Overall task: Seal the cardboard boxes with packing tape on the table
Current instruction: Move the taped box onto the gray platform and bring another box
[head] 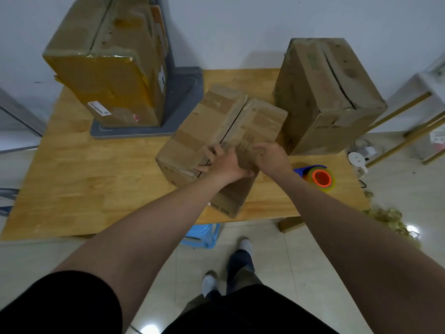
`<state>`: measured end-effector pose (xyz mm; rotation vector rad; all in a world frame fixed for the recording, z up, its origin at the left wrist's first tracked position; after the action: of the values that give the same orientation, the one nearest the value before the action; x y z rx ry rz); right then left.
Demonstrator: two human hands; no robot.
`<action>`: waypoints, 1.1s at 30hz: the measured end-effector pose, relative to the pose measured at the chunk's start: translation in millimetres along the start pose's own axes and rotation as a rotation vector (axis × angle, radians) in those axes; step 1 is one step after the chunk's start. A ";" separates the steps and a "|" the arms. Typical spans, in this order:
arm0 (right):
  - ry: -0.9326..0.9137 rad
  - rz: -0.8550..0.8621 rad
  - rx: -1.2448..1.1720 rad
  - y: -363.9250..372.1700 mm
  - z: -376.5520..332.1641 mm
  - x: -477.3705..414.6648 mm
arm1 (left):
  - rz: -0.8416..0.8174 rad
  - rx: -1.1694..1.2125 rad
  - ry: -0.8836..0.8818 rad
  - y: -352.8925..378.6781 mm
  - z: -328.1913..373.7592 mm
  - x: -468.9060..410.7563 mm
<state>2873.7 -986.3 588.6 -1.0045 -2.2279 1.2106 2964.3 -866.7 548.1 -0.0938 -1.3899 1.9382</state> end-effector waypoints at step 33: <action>-0.012 -0.325 0.107 78.1 -17.4 21.9 | 0.003 -0.218 -0.033 -88.6 -223.8 28.5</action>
<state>2901.6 -931.9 532.5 -0.5677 -2.2013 1.1738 3091.0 -660.2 540.7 -0.1671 -1.6202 1.7928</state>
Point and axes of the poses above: each hand's wrist, its own x-axis away from the middle knuckle, its own y-axis out of the palm, z = x × y, the point moved 8 cm from there along -x, towards the middle knuckle, and after that the axes turned 11 degrees about z, right-handed, at the moved point
